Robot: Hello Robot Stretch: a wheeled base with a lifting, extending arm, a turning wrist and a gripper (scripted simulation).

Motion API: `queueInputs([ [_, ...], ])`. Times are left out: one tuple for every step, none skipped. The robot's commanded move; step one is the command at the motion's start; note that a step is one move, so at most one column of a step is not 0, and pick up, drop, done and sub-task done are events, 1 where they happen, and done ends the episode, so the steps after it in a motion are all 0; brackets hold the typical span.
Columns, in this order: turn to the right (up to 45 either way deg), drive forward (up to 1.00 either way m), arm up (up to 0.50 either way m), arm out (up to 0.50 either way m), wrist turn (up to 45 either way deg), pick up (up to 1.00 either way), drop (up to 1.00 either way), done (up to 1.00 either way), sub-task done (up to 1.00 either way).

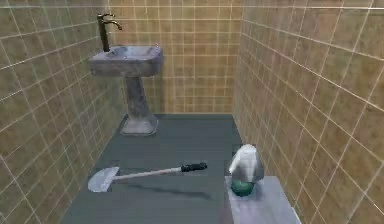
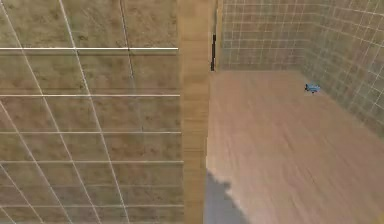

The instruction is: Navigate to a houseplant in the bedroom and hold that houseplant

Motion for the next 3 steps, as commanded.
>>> queueInputs([
  [45.0, 0.0, 0.0, 0.0, 0.0, 0.0, 0.0, 0.0, 0.0],
  [45.0, 0.0, 0.0, 0.0, 0.0, 0.0, 0.0, 0.0, 0.0],
  [45.0, 0.0, 0.0, 0.0, 0.0, 0.0, 0.0, 0.0, 0.0],
])
